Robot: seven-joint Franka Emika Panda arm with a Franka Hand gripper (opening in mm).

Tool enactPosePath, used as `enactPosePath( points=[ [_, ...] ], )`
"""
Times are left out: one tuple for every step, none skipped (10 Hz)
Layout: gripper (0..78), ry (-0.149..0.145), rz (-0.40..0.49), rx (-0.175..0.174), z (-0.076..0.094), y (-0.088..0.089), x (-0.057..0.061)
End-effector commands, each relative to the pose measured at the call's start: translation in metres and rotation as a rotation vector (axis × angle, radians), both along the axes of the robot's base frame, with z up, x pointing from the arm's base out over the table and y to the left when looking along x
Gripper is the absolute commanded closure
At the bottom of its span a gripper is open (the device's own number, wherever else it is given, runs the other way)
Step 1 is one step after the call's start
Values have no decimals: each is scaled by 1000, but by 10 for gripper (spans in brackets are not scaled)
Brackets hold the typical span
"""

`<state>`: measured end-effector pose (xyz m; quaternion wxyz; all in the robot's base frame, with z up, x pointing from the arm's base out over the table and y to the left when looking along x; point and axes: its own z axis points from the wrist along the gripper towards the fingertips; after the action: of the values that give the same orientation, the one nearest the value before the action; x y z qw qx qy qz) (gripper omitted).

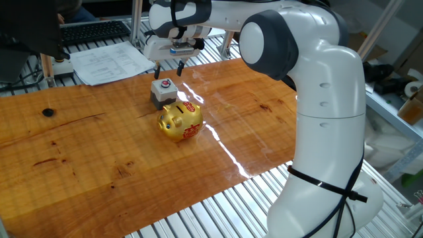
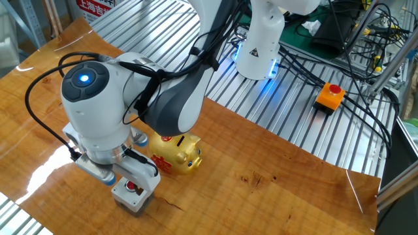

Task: Drop coins into a piggy bank

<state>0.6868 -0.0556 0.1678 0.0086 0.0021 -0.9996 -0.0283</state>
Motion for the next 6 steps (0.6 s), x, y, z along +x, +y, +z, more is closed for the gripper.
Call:
enactPosePath(
  points=[
    [2, 1, -14, -6, -7, 2, 0],
    [2, 0, -14, -6, -7, 2, 0],
    [2, 0, -14, -6, -8, 2, 1],
    [2, -1, -15, -6, -9, 2, 1],
    [2, -1, -15, -6, -9, 2, 1],
    [2, 4, -22, 1, 0, 2, -1]
  ],
)
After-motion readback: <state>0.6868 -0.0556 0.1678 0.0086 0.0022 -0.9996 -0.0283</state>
